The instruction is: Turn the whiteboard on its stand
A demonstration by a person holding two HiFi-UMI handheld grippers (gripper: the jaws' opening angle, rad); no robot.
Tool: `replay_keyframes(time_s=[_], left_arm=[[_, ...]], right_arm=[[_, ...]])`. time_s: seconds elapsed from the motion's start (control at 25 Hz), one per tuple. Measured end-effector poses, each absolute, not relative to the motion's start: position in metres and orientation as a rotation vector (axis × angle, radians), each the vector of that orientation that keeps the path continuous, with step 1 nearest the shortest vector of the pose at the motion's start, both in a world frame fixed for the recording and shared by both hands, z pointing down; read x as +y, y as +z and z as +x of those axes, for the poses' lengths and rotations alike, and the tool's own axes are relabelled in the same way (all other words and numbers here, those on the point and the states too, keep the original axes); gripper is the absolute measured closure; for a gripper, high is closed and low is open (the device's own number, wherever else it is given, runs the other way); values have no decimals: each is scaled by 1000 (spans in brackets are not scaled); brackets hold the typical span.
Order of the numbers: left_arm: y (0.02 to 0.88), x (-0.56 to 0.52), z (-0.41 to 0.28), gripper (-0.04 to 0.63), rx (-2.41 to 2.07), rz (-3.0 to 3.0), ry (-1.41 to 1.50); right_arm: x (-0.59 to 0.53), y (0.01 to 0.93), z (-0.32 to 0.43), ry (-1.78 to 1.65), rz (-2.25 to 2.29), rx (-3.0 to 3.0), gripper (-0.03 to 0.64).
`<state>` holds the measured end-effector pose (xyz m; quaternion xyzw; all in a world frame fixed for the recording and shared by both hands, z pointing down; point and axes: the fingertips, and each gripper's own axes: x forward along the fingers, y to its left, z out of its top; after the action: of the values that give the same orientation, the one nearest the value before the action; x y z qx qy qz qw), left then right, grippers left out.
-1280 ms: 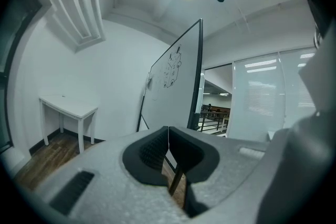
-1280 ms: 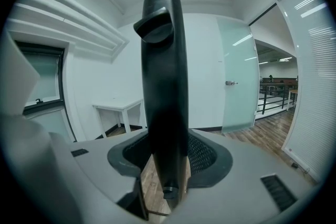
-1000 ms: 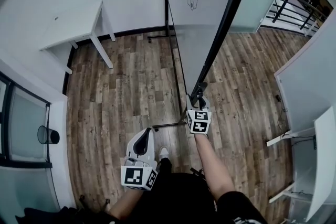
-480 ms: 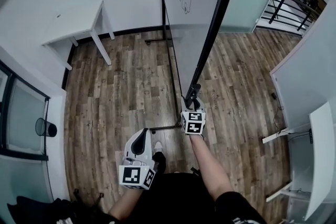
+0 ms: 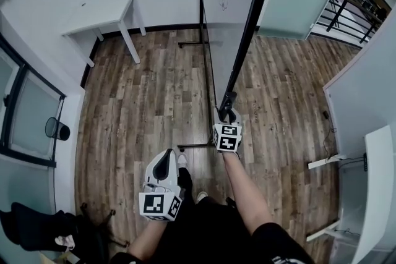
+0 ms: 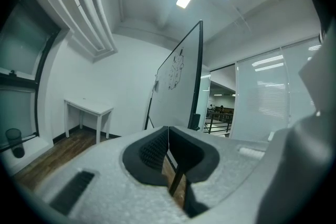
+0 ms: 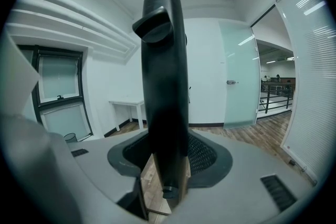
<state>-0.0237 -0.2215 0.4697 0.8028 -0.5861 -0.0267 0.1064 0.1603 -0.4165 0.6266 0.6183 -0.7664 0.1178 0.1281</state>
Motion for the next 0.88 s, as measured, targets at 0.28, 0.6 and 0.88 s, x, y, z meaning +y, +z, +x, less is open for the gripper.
replay_keyframes(time_s=[0.28, 0.6, 0.88], left_arm=[[458, -187, -18, 577, -1753, 2351, -54], [460, -168, -18, 577, -1745, 2344, -41], [464, -153, -22, 577, -1713, 2363, -44]], right_arm=[[-379, 625, 168, 337, 1779, -2230, 423], [-351, 627, 178, 334, 1787, -2216, 423], [-331, 628, 180, 346, 1788, -2197, 425]])
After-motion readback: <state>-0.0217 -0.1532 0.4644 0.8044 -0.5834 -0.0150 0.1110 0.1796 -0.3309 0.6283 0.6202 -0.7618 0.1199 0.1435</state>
